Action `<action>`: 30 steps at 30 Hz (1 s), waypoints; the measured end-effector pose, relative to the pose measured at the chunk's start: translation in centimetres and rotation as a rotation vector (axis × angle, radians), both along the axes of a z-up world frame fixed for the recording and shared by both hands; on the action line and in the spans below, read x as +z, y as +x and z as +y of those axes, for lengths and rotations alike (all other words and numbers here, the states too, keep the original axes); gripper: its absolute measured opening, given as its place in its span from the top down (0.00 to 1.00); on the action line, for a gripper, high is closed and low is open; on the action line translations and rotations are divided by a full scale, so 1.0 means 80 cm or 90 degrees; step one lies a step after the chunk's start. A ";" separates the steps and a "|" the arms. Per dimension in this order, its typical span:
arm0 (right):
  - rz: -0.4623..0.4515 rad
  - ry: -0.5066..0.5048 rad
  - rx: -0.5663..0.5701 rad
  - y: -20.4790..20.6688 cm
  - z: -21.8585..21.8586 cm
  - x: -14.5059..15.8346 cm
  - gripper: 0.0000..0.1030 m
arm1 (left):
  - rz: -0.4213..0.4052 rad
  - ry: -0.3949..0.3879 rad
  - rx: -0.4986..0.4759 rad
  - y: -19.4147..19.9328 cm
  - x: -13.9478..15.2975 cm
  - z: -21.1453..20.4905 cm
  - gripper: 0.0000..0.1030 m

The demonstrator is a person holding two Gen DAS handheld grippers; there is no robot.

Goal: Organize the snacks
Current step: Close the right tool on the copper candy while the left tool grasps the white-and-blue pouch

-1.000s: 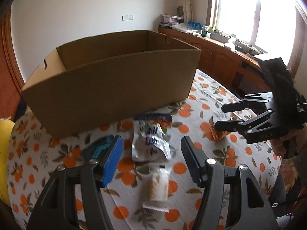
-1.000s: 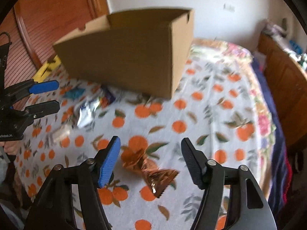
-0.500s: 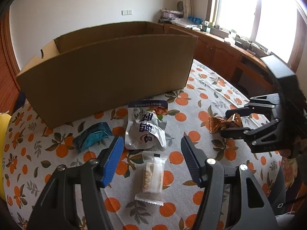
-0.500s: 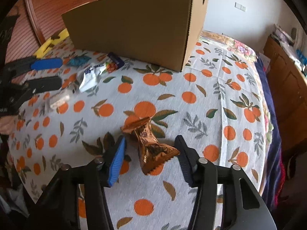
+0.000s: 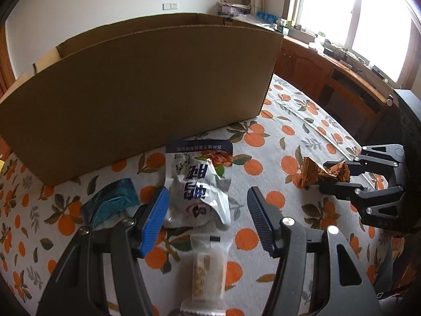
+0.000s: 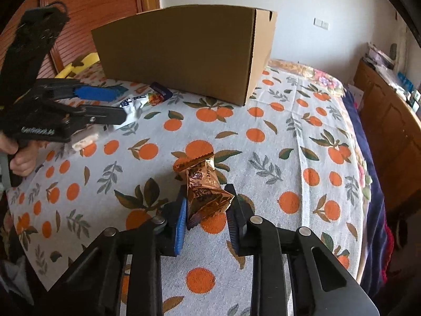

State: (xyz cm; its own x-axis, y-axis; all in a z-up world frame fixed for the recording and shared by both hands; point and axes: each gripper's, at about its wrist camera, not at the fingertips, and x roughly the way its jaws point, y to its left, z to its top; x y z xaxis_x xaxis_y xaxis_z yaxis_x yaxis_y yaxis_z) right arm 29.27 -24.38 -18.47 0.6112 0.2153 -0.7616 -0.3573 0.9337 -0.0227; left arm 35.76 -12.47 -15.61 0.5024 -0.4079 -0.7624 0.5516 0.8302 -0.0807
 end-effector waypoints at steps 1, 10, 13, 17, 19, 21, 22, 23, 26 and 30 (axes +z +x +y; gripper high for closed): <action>0.000 0.001 0.000 0.000 0.000 0.000 0.76 | 0.001 0.003 -0.001 0.002 -0.001 -0.001 0.40; 0.005 0.016 0.000 -0.001 -0.003 -0.001 0.76 | 0.017 0.032 0.009 0.025 -0.008 -0.008 0.40; 0.006 0.019 0.000 0.000 -0.004 -0.001 0.76 | 0.015 0.044 0.011 0.030 -0.008 -0.011 0.40; 0.005 0.019 0.000 0.000 -0.004 -0.001 0.76 | 0.001 0.082 0.008 0.033 -0.012 -0.020 0.39; 0.006 0.020 0.000 0.000 -0.004 -0.001 0.76 | -0.009 0.099 0.004 0.033 -0.013 -0.025 0.39; 0.006 0.023 0.000 0.000 -0.004 -0.001 0.76 | -0.006 0.098 0.005 0.034 -0.013 -0.026 0.39; 0.006 0.022 0.000 0.000 -0.004 -0.001 0.76 | -0.005 0.095 0.007 0.034 -0.012 -0.024 0.41; 0.006 0.021 0.000 0.000 -0.004 -0.001 0.76 | -0.006 0.095 0.009 0.034 -0.012 -0.024 0.45; 0.004 0.017 0.000 0.000 -0.004 -0.002 0.76 | -0.007 0.099 0.013 0.034 -0.011 -0.022 0.54; 0.005 0.018 0.000 0.000 -0.004 -0.002 0.76 | -0.003 0.101 0.006 0.029 -0.008 -0.018 0.57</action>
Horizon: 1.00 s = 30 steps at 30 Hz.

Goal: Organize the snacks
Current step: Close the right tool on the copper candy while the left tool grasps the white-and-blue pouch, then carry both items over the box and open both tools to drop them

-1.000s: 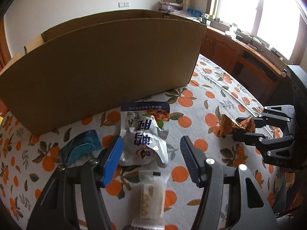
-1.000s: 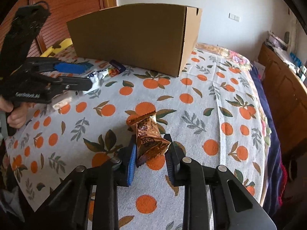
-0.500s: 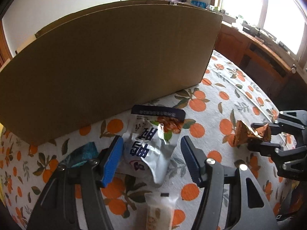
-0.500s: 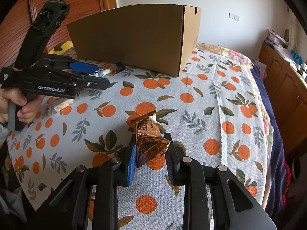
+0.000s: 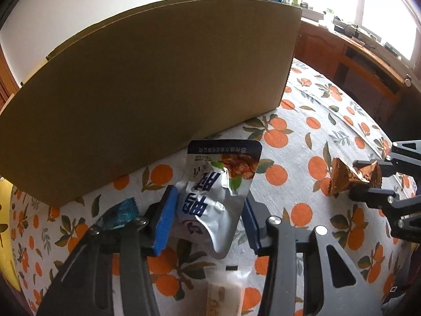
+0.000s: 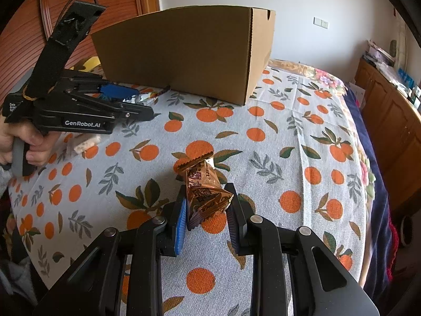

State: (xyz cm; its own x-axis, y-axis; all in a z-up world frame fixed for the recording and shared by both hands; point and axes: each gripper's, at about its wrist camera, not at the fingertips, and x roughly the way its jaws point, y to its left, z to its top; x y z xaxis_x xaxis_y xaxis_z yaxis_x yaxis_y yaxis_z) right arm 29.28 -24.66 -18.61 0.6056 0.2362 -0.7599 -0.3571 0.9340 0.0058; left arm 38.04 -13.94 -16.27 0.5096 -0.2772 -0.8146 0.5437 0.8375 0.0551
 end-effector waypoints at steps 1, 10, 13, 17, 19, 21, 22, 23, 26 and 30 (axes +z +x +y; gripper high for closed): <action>0.000 -0.001 0.000 0.000 0.000 0.000 0.76 | 0.000 0.001 0.000 -0.002 0.001 -0.001 0.57; 0.001 0.003 0.000 0.000 0.000 0.000 0.76 | 0.012 -0.030 0.002 -0.019 0.010 0.013 0.61; 0.000 0.002 0.000 0.000 0.000 0.000 0.76 | 0.005 -0.044 0.006 -0.025 0.019 0.018 0.61; 0.001 0.003 0.000 0.000 -0.001 0.000 0.76 | -0.005 -0.047 0.003 -0.036 0.028 0.024 0.61; 0.000 0.002 0.000 0.000 0.000 0.000 0.76 | -0.008 -0.051 0.003 -0.040 0.031 0.026 0.61; 0.000 0.002 0.000 0.000 -0.001 0.000 0.76 | -0.011 -0.055 0.000 -0.044 0.036 0.028 0.61; 0.000 0.002 0.000 0.000 -0.001 0.000 0.76 | -0.013 -0.056 0.001 -0.045 0.037 0.028 0.61; 0.000 0.002 -0.001 0.000 0.000 0.000 0.77 | -0.015 -0.058 0.001 -0.045 0.039 0.028 0.61; -0.002 0.003 -0.006 0.000 0.000 0.001 0.78 | -0.019 -0.065 0.003 -0.048 0.045 0.033 0.61; -0.008 0.007 -0.011 0.000 -0.002 0.004 0.81 | -0.024 -0.069 0.001 -0.053 0.049 0.038 0.61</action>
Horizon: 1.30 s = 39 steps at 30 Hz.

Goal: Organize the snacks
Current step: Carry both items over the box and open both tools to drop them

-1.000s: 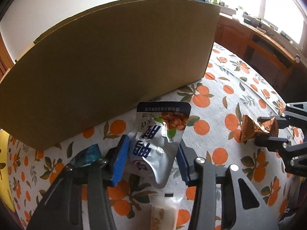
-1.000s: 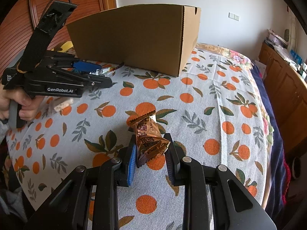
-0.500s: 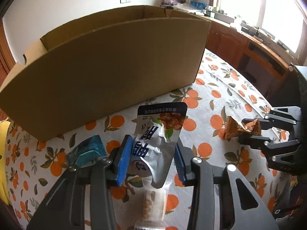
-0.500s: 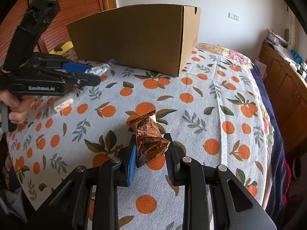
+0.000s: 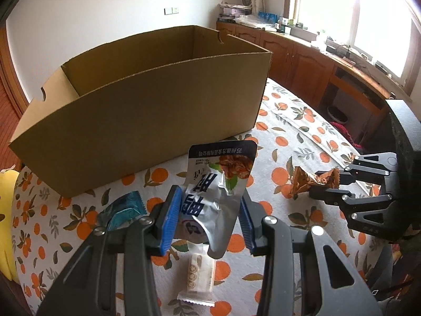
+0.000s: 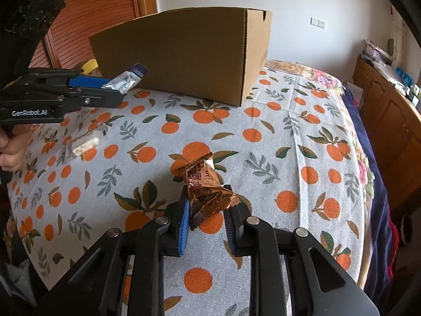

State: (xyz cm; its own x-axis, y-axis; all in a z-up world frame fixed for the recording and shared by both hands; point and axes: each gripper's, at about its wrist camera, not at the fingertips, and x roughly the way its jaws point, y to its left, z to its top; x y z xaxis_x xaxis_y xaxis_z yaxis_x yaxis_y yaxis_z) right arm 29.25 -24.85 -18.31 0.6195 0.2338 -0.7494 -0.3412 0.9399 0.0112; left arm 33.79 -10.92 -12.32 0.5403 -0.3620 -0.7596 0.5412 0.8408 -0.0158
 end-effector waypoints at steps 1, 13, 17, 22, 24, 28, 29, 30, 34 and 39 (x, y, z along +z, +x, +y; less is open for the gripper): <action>-0.001 0.002 0.000 0.000 -0.001 0.001 0.81 | -0.001 0.000 -0.001 -0.001 0.000 0.001 0.61; -0.026 0.024 -0.007 -0.014 0.002 0.018 0.82 | -0.011 -0.010 -0.007 -0.015 0.017 0.006 0.61; -0.039 0.029 -0.004 -0.018 0.005 0.032 0.82 | -0.020 -0.027 0.002 -0.015 0.030 0.018 0.61; -0.058 0.038 -0.003 -0.021 0.007 0.053 0.82 | -0.037 -0.047 0.014 -0.017 0.045 0.030 0.61; -0.065 0.048 -0.006 -0.020 0.007 0.062 0.82 | -0.046 -0.056 0.019 -0.018 0.053 0.037 0.61; -0.069 0.059 -0.010 -0.014 0.006 0.081 0.82 | -0.052 -0.076 0.034 -0.014 0.067 0.051 0.61; -0.067 0.059 -0.010 -0.010 0.007 0.088 0.82 | -0.049 -0.078 0.039 -0.012 0.072 0.054 0.61; -0.067 0.057 -0.010 -0.008 0.007 0.094 0.82 | -0.047 -0.078 0.044 -0.009 0.076 0.057 0.61; -0.087 0.046 -0.005 0.000 0.009 0.134 0.82 | -0.054 -0.081 0.053 -0.005 0.093 0.071 0.61; -0.110 0.058 0.005 0.011 0.008 0.179 0.82 | -0.070 -0.099 0.070 -0.005 0.113 0.092 0.61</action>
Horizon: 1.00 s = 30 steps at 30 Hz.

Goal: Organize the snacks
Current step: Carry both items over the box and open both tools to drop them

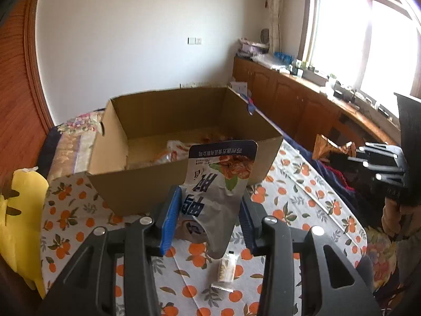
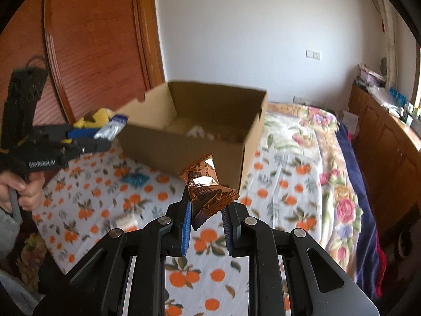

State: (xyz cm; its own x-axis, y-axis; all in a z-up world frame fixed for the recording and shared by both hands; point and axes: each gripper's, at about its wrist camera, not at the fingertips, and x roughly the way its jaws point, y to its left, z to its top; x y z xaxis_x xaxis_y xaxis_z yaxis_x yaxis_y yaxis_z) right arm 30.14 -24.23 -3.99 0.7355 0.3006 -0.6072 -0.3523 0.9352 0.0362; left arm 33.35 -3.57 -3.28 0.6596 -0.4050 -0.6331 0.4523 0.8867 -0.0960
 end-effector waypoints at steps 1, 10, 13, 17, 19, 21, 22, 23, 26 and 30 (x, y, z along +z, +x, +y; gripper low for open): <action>-0.003 -0.002 0.000 0.003 0.000 0.005 0.82 | -0.004 -0.003 0.002 0.000 0.003 0.003 0.61; -0.030 -0.015 0.017 0.033 0.025 0.026 0.82 | -0.033 -0.015 0.014 0.026 0.024 0.024 0.61; -0.036 0.001 0.021 0.052 0.035 0.014 0.82 | -0.036 -0.021 0.020 0.045 0.015 0.025 0.61; -0.042 0.025 0.031 0.088 0.045 0.002 0.82 | -0.041 -0.029 0.027 0.072 0.010 0.023 0.61; -0.051 0.031 0.037 0.109 0.050 -0.002 0.82 | -0.045 -0.030 0.031 0.091 0.007 0.021 0.61; -0.055 0.036 0.040 0.128 0.054 -0.006 0.82 | -0.045 -0.033 0.035 0.107 0.005 0.021 0.61; -0.054 0.039 0.040 0.138 0.056 -0.008 0.82 | -0.043 -0.032 0.036 0.116 0.002 0.021 0.61; -0.053 0.041 0.040 0.147 0.058 -0.012 0.82 | -0.040 -0.032 0.037 0.123 -0.001 0.021 0.61; -0.043 0.035 0.036 0.172 0.064 -0.028 0.82 | -0.026 -0.026 0.036 0.144 -0.016 0.020 0.60; -0.035 0.013 0.014 0.190 0.070 -0.048 0.82 | -0.015 -0.008 0.030 0.162 -0.033 0.017 0.60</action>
